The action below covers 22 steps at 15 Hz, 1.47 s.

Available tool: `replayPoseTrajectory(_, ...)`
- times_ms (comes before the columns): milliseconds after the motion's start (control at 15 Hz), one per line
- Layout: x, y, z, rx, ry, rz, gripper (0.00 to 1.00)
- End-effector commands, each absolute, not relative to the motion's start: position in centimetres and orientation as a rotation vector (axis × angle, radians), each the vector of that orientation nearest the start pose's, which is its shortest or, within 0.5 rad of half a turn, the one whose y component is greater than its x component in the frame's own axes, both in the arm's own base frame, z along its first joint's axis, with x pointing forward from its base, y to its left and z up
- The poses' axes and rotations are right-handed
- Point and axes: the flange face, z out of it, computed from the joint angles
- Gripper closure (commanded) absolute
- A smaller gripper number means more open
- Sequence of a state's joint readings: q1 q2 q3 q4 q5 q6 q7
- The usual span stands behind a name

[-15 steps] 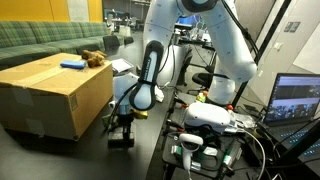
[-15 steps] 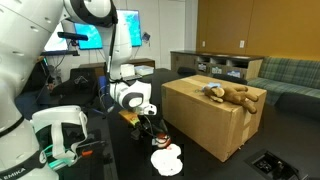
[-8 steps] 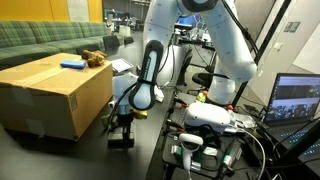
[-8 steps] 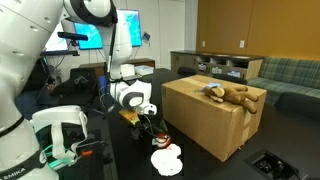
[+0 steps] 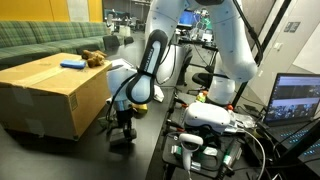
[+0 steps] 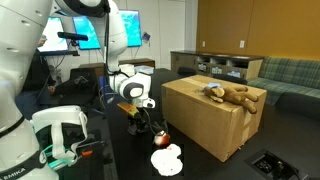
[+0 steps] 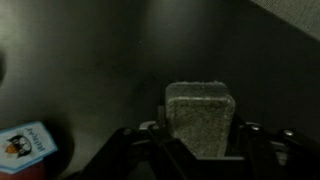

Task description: Pick up all the objects from the box and put them on the table, then pick up all the the objects on the table and put them on the box

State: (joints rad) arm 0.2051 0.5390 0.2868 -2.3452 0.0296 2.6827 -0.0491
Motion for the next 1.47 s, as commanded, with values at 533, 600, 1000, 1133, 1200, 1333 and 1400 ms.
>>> replayPoseTrajectory(533, 42.6, 26.0, 21.8, -3.085, -0.606, 0.347, 0.65)
replayPoseTrajectory(600, 43.1, 25.8, 23.0, -3.094, -0.579, 0.324, 0.65)
replayPoseTrajectory(1000, 46.2, 24.5, 29.5, -3.169, -0.282, 0.07, 0.65)
replayPoseTrajectory(1133, 47.3, 24.2, 31.7, -3.181, -0.183, -0.003, 0.65)
replayPoseTrajectory(1200, 48.0, 23.8, 33.4, -3.184, -0.13, -0.035, 0.65)
replayPoseTrajectory(1333, 49.1, 23.5, 35.6, -3.175, -0.045, -0.088, 0.65)
replayPoseTrajectory(1400, 49.5, 23.7, 36.3, -3.167, -0.002, -0.114, 0.65)
